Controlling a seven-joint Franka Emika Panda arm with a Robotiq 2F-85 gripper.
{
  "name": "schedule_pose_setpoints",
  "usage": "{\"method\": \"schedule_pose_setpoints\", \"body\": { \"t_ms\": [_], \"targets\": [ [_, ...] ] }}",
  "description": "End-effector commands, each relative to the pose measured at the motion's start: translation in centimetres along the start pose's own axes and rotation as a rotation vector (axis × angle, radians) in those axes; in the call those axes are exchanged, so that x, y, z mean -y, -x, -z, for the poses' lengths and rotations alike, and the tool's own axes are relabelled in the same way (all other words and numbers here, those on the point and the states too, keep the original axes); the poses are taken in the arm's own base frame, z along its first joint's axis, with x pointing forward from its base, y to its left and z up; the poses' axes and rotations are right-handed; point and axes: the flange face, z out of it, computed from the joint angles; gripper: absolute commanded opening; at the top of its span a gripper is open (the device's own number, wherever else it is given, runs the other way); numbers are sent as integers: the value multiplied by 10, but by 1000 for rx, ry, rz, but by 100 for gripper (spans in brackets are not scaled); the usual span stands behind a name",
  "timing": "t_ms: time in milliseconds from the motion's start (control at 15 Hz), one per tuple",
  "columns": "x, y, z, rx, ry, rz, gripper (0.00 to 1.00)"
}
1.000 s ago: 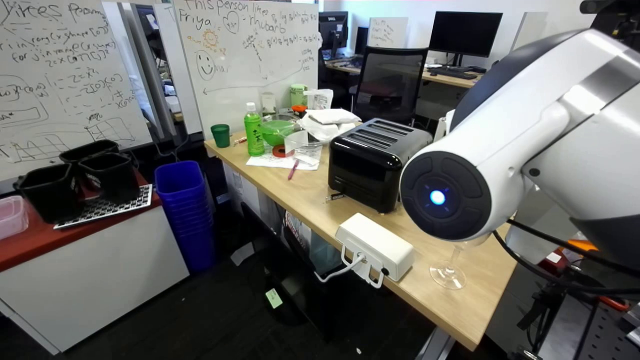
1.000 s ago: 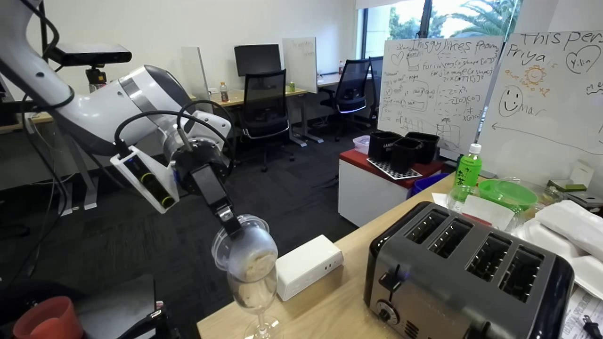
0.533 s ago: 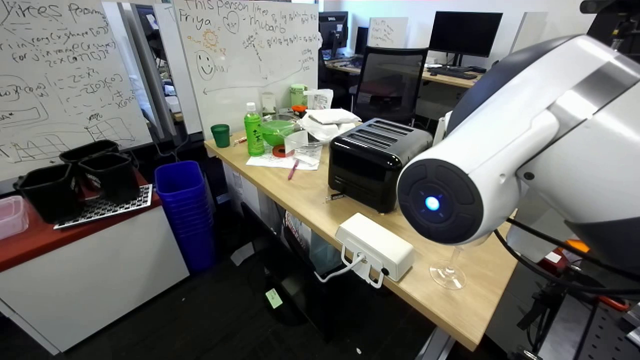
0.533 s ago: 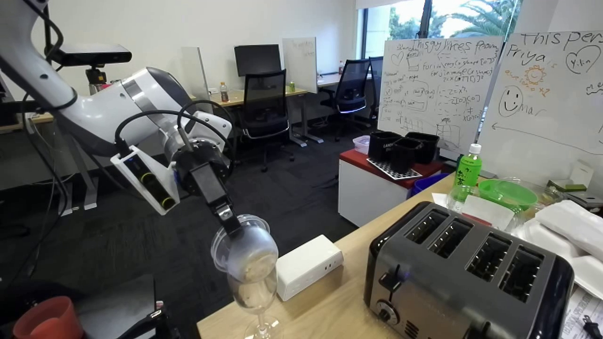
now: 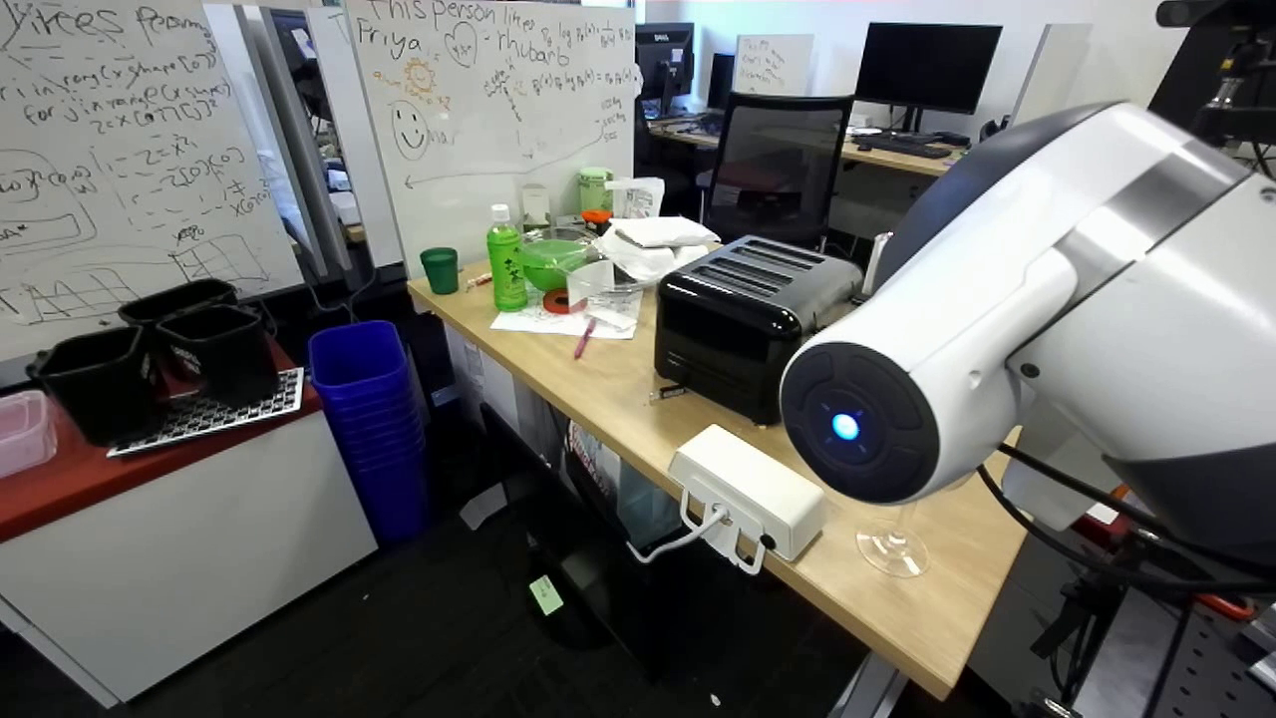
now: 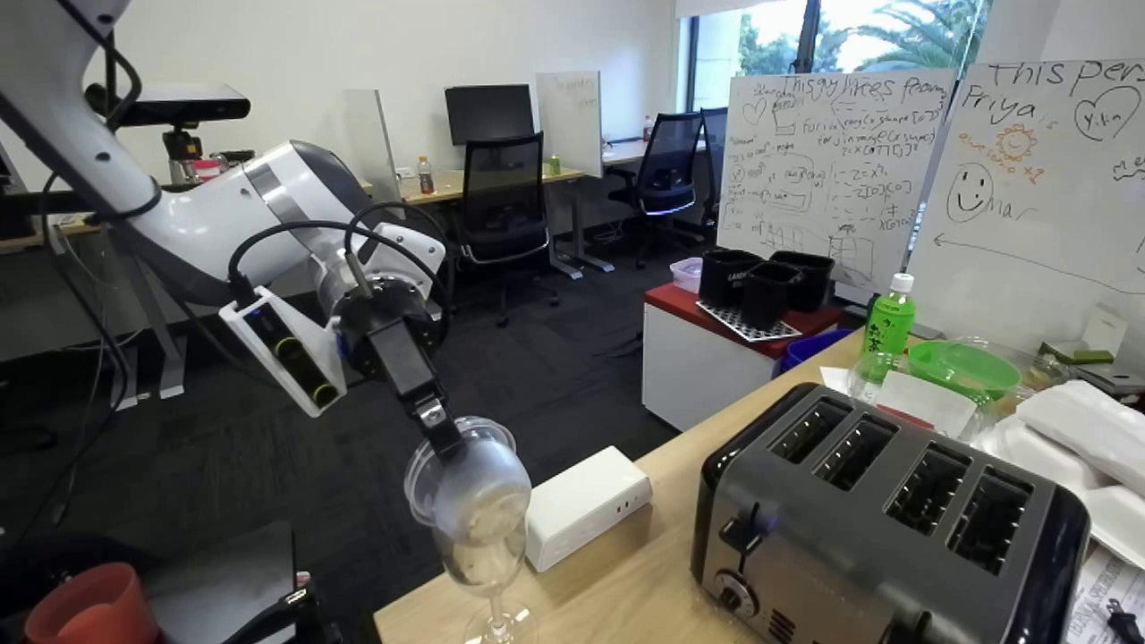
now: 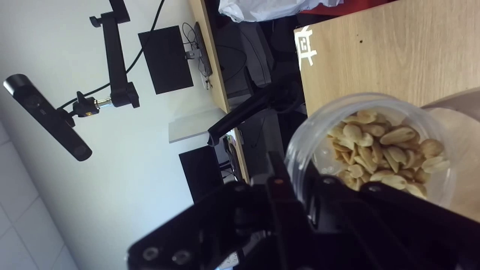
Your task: Pick up the plastic bowl from the table and pour its contents in the wine glass.
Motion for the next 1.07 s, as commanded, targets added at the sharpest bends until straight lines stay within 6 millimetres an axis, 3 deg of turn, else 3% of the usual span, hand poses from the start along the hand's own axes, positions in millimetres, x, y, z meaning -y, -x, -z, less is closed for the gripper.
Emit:
{"method": "schedule_pose_setpoints", "body": {
  "t_ms": [0,1000],
  "targets": [
    [4,-5,0,-11,57,-16,3],
    [15,-8,-1,-26,149,10,3]
  ]
}}
